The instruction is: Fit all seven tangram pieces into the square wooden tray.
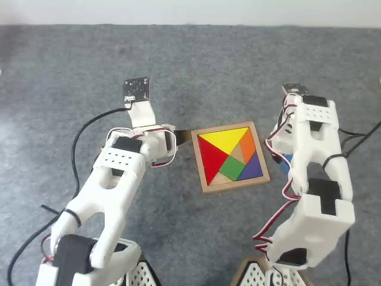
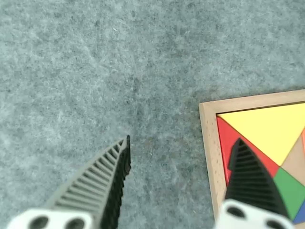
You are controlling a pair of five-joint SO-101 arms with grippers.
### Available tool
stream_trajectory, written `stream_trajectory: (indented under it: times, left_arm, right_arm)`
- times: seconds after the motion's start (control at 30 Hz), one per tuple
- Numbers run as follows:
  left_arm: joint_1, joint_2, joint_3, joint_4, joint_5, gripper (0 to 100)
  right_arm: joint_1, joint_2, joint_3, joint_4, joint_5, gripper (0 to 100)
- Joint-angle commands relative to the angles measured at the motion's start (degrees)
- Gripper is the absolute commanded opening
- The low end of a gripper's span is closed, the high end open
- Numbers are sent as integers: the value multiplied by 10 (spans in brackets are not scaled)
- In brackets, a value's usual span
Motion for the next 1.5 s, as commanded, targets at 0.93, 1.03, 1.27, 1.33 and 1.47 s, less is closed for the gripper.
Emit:
stream_trajectory:
  times: [0.93,1.03,1.27,1.33,1.47]
  left_arm:
    - [1,-21,-14,0,-6,317]
    - [1,-21,-14,0,-6,317]
    - [1,-21,-14,0,-6,317]
    - [1,-21,-14,0,-6,317]
    - [1,-21,-14,0,-6,317]
  right_arm:
    - [10,58,-53,-25,15,91]
    - [11,26,-61,-9,15,93]
    - [-1,-5,-62,-9,-39,147]
    - [-4,9,-62,-14,-113,181]
    - [-3,47,-83,-14,-212,230]
